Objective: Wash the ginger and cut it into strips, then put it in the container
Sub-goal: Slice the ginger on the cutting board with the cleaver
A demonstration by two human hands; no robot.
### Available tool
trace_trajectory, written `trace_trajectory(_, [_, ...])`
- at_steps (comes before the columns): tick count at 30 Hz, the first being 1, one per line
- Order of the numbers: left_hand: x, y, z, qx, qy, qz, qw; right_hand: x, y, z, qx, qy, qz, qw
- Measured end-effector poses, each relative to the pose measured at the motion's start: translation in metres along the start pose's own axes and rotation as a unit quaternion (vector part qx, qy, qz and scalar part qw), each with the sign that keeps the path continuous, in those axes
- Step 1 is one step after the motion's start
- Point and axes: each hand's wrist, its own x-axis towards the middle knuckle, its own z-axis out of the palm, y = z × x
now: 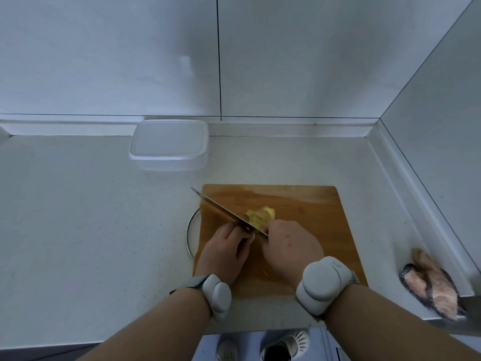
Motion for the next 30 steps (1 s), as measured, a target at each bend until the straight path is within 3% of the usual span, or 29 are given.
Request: trace_trajectory(30, [0.001,0.003,-0.001,0.003,-0.001,-0.025,1.000,0.005,0.002,-0.007,0.012,-0.038,-0.008,0.999])
